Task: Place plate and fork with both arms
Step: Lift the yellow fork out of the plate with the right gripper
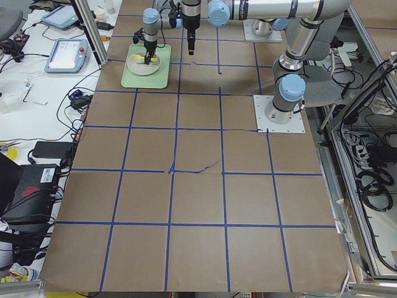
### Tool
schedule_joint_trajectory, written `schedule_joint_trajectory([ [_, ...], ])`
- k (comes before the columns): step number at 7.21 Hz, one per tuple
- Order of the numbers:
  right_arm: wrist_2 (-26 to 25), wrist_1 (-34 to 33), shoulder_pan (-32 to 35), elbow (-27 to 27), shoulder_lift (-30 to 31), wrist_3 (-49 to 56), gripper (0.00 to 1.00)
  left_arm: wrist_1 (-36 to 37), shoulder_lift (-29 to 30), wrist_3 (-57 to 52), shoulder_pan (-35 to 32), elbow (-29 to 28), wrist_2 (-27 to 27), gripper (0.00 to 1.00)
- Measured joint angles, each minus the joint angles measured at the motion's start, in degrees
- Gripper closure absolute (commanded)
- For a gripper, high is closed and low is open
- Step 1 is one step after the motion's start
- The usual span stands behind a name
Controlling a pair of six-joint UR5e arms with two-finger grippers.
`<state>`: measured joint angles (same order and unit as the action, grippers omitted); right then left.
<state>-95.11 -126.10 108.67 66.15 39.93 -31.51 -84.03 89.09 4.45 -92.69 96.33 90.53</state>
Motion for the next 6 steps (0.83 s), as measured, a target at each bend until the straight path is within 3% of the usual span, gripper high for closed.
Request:
schedule_joint_trajectory([
  [2,0.06,0.58,-0.62,0.33,1.14,1.23,0.75,0.01,0.02,0.02,-0.01,0.0,0.0,0.0],
  [3,0.09,0.8,-0.9,0.88,1.61,1.54,0.81,0.01,0.03,0.03,0.01,0.0,0.0,0.0],
  [4,0.09,0.87,-1.03,1.39,1.89,1.87,0.96,0.01,0.03,0.03,0.04,0.0,0.0,0.0],
  [6,0.02,0.95,-1.08,1.74,2.43,3.76,1.0,0.0,0.03,0.03,0.05,0.0,0.0,0.0],
])
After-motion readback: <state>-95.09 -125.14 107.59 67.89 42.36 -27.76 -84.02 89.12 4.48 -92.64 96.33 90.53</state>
